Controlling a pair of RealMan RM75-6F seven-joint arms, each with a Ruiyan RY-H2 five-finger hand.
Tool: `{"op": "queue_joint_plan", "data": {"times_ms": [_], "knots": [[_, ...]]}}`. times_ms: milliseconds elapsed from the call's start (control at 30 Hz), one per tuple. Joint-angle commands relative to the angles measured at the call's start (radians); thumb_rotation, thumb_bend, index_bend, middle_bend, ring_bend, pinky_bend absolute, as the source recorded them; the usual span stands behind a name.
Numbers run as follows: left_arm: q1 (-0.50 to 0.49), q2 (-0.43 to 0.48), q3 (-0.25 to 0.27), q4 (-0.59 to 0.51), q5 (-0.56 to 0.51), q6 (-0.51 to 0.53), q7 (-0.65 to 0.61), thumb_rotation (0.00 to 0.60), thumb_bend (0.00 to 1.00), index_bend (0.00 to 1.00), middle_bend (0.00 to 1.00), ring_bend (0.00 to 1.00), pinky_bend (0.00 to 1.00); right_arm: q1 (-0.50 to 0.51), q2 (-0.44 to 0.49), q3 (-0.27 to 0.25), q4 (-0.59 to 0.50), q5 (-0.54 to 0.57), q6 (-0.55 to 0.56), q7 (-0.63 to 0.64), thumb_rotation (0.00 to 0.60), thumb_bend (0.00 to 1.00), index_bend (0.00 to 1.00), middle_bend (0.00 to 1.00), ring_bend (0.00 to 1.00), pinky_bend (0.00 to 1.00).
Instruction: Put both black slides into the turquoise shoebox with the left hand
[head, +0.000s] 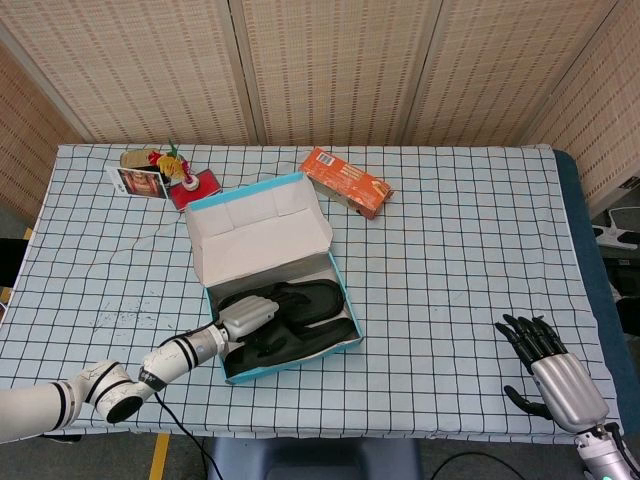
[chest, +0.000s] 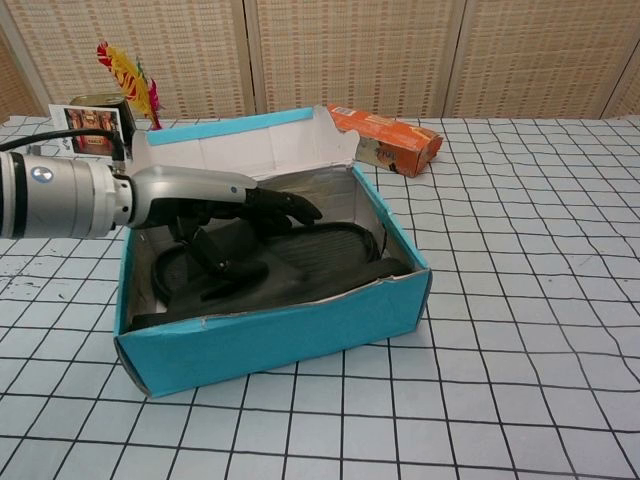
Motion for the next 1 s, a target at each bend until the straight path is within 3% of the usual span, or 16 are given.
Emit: {"op": "queue_joint_plan", "data": {"times_ms": [33,367,500,667,800,867,1000], "knots": [[-0.002,-0.021,0.008,0.025,-0.012,0.000,0.020,0.600,0.44,0.00,0.00,0.00,0.03,0.000,0.000,0.000,0.000,0.001,0.000,0.000,0.600,0.18,0.00,0.00,0.00,0.00],[0.003,-0.016,0.012,0.017,-0.034,0.014,0.053,0.600,0.44,0.00,0.00,0.00,0.03,0.000,0.002,0.001,0.000,0.001,0.002,0.004,0.600,0.18,0.00,0.00,0.00,0.00],[0.021,0.011,-0.002,-0.029,-0.021,0.070,0.053,0.600,0.44,0.00,0.00,0.00,0.03,-0.003,0.004,0.000,0.000,-0.003,0.007,0.007,0.600,0.18,0.00,0.00,0.00,0.00],[0.079,0.080,-0.030,-0.113,0.053,0.230,0.013,0.600,0.44,0.00,0.00,0.00,0.03,-0.004,0.007,-0.003,0.000,-0.011,0.013,0.014,0.600,0.18,0.00,0.00,0.00,0.00],[0.140,0.151,-0.021,-0.171,0.115,0.354,0.000,0.600,0.44,0.00,0.00,0.00,0.03,-0.004,0.007,-0.004,0.002,-0.017,0.015,0.016,0.600,0.18,0.00,0.00,0.00,0.00],[0.188,0.189,0.000,-0.194,0.148,0.429,0.026,0.600,0.44,0.00,0.00,0.00,0.03,-0.003,0.006,-0.006,0.002,-0.020,0.014,0.015,0.600,0.18,0.00,0.00,0.00,0.00],[0.374,0.234,0.091,-0.200,0.214,0.673,0.213,0.600,0.44,0.00,0.00,0.00,0.03,-0.004,0.004,-0.007,0.001,-0.023,0.015,0.007,0.600,0.18,0.00,0.00,0.00,0.00]]}}
